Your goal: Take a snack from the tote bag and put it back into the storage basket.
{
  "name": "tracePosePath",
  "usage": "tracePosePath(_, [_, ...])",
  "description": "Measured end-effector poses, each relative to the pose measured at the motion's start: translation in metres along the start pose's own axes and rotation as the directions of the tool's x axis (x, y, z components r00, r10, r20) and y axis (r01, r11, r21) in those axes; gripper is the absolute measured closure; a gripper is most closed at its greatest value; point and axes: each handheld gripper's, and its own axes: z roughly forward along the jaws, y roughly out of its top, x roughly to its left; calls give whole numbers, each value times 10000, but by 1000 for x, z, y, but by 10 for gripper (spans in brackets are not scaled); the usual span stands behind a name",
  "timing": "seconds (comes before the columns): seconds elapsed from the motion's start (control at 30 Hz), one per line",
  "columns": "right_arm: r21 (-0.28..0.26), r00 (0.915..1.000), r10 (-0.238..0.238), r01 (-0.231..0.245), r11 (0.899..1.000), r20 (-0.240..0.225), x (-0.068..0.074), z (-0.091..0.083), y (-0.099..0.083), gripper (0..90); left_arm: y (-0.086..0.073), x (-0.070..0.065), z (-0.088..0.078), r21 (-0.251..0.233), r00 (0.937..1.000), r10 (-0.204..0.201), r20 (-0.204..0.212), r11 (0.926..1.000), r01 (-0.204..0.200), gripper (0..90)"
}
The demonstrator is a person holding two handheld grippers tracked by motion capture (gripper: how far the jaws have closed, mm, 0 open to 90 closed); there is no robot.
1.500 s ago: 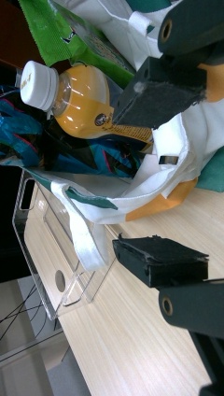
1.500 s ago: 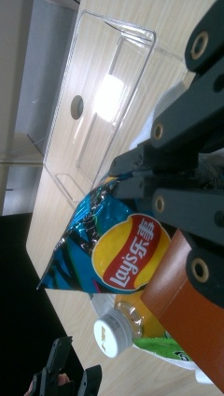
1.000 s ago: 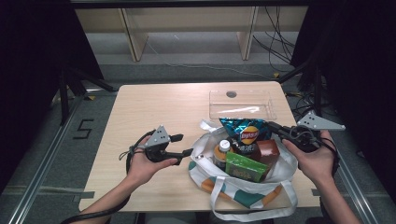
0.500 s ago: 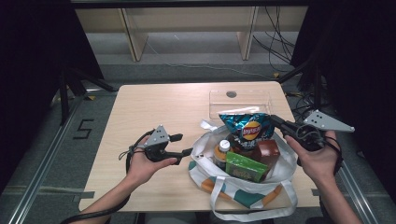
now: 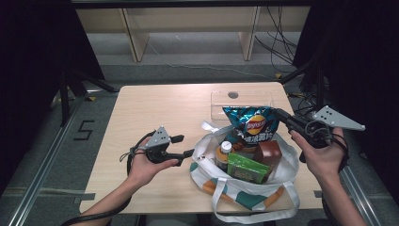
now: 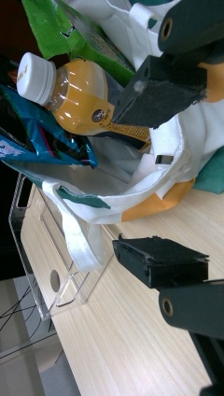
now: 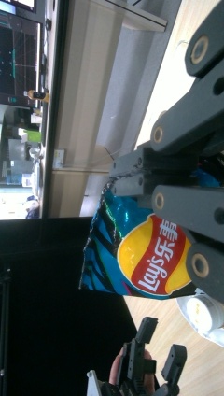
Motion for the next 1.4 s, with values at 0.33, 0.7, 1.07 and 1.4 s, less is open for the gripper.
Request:
tracePosePath(0.33, [-359,10000,-96,96,9993,-15,0,2,10,900,0,0,0,-16,10000,-56,0,10000,56,330])
tracePosePath(0.7, [-636,9999,121,-117,9979,53,-1,2,17,900,-1,1,0,-62,9999,-135,-9,9999,135,330])
tracePosePath(1.07, [-857,9998,145,-133,9962,130,-4,3,25,900,-1,1,2,-101,9997,-215,69,9997,216,330])
tracePosePath(1.4, [-1177,9997,55,-27,9930,237,-4,0,38,900,-1,2,2,-111,9997,-241,76,9996,242,330])
